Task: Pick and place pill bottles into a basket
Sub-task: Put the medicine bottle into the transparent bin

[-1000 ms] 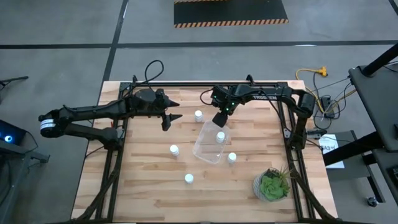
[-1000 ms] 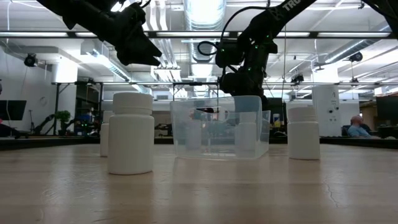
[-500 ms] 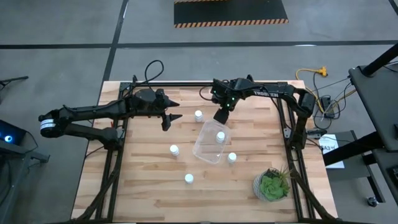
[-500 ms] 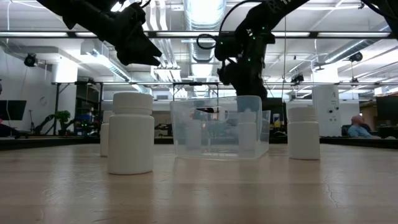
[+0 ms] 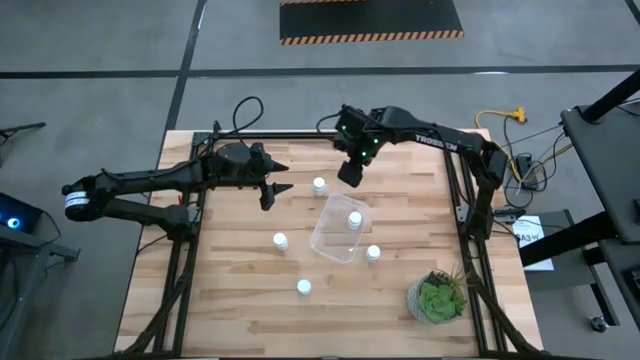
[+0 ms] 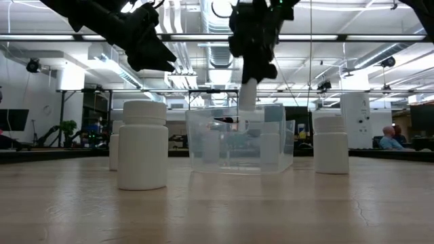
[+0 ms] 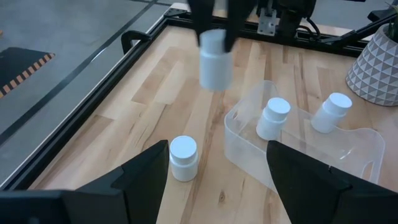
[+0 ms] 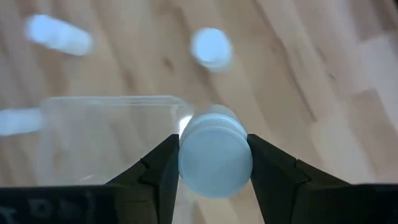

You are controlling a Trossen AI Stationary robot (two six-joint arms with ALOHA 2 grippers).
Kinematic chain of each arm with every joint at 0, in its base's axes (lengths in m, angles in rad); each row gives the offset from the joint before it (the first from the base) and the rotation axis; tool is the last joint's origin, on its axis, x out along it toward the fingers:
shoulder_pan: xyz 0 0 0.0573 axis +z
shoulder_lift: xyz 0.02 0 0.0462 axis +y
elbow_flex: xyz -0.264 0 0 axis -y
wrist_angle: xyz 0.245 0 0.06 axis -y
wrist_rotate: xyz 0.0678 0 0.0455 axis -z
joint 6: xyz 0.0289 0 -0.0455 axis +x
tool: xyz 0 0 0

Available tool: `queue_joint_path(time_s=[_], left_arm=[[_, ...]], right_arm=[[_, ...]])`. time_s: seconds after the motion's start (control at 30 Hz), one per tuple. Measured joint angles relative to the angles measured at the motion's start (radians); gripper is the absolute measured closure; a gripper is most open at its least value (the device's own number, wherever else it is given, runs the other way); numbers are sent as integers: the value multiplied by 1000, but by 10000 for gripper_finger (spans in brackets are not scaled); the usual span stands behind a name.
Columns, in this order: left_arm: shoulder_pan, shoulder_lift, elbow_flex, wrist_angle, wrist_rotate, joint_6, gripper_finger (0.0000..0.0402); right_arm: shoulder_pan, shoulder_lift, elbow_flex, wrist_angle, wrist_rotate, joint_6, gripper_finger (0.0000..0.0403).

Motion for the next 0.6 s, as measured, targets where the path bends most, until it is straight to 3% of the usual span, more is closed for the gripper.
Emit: queue_joint_path(time_s=[0.3, 0.6], left_arm=[[0, 0, 0, 0, -3, 0, 148], [0, 0, 0, 0, -4, 0, 148]], right_arm=[[156, -1, 112, -71, -8, -4, 251], [284, -1, 33, -63, -3, 73, 251]])
